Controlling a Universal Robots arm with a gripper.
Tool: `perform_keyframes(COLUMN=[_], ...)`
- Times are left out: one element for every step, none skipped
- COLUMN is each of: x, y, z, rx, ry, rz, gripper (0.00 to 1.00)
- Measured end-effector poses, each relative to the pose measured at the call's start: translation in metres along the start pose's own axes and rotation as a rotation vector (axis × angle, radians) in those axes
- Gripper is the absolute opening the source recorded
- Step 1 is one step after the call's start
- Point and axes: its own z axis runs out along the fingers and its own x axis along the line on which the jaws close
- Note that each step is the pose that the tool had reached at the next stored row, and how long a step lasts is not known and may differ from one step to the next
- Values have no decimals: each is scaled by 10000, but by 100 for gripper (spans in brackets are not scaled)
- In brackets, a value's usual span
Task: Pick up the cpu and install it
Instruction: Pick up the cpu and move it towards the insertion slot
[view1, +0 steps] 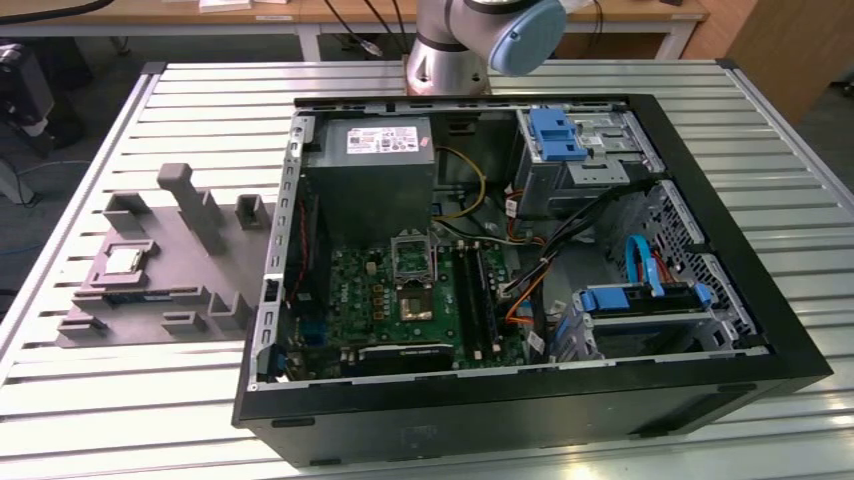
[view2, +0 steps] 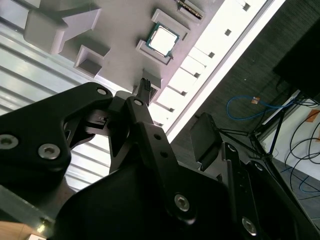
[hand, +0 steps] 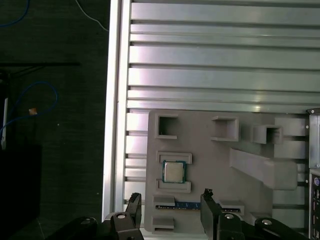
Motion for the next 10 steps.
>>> perform_keyframes(x=[0,0,0,0,0,0,0,0,0,0], y=[0,0,0,0,0,-1,-1,-1,-1,-1], z=[2,5,7,10,12,15,18,21,23,26], rx=[0,0,0,0,0,0,0,0,0,0], ry=[0,-1,0,0,0,-1,-1,-1,0,0], rz=[0,0,0,1,0,0,0,1,0,0], gripper=[59,59,59,59,59,59,59,59,59,59])
